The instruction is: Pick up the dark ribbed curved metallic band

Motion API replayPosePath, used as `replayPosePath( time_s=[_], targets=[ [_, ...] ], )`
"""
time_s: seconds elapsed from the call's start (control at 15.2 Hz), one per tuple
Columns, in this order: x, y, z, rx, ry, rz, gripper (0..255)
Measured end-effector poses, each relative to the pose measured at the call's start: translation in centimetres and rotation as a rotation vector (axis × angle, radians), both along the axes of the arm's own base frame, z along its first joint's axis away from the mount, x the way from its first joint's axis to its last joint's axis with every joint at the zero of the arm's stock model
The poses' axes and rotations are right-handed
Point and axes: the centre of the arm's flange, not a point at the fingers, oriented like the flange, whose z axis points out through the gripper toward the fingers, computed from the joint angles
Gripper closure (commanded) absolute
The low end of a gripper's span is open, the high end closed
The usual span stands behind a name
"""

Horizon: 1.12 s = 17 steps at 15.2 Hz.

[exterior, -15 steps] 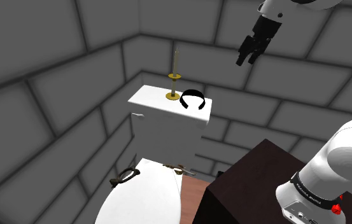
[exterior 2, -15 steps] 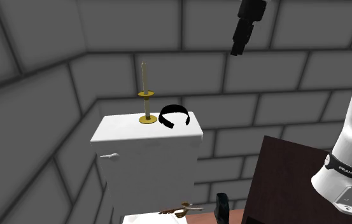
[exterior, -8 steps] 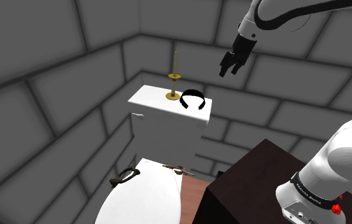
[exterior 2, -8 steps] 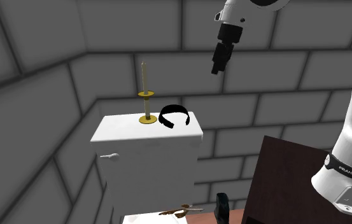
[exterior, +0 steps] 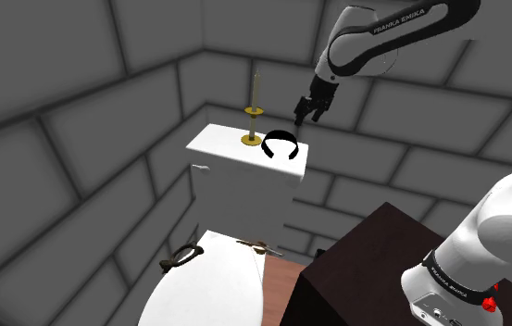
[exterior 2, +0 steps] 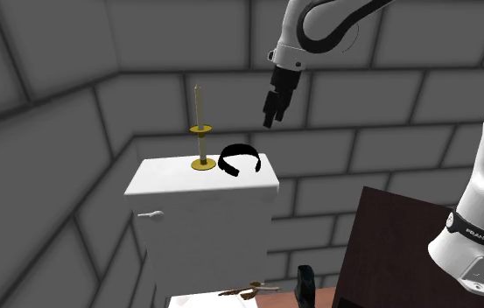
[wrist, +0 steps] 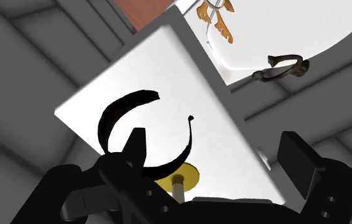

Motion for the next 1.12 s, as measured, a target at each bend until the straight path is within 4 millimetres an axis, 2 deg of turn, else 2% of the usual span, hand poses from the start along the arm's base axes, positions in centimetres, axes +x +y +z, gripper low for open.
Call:
replayPosePath(
  time_s=[0.26, 0.92, 1.12],
  targets=[
    [3.9, 0.4, -3.6, -0.003, -0.001, 0.004, 0],
    [12.0, 1.5, -13.9, -0.012, -0.005, 0.014, 0],
    [13.0, 1.4, -15.4, -0.013, -0.005, 0.015, 0]
  ],
)
